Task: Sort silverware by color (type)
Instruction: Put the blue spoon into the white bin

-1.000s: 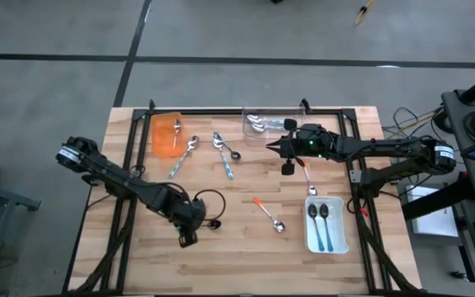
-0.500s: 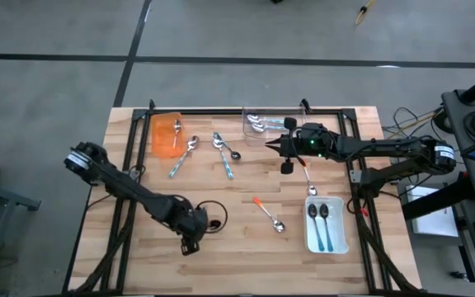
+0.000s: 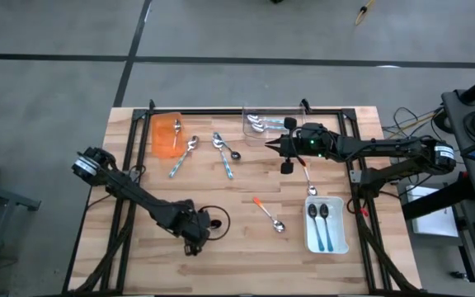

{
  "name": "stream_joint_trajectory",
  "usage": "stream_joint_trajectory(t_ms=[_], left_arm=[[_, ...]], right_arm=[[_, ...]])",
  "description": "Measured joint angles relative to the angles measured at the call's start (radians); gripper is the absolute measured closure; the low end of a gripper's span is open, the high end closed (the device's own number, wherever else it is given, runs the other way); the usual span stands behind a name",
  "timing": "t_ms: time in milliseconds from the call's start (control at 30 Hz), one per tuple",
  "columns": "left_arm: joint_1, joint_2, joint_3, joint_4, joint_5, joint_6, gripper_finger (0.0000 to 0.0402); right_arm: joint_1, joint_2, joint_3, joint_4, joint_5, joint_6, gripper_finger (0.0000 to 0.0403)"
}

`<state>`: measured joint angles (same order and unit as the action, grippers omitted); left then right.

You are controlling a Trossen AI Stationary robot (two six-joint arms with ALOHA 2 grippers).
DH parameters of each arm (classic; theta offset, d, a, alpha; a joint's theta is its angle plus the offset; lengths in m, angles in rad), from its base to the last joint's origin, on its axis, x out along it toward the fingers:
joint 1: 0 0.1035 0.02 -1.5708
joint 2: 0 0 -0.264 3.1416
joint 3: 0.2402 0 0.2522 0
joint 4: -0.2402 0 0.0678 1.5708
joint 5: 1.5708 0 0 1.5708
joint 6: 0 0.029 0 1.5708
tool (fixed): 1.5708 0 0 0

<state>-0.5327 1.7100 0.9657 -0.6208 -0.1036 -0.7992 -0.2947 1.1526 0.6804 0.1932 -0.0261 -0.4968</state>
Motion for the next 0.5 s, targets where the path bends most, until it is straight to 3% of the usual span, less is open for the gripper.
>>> stream_joint_trajectory(t_ms=[333,500], left_arm=[[-0.012,0.001,-0.02,0.004,-0.057,0.034,0.0213],[-0.012,0.001,-0.051,0.04,-0.071,0.039,0.0237]], right_arm=[[0.0,0.0,0.0,0.0,0.0,-0.002,0.0385],[0.0,0.0,0.0,0.004,0.0,-0.001,0.0385]])
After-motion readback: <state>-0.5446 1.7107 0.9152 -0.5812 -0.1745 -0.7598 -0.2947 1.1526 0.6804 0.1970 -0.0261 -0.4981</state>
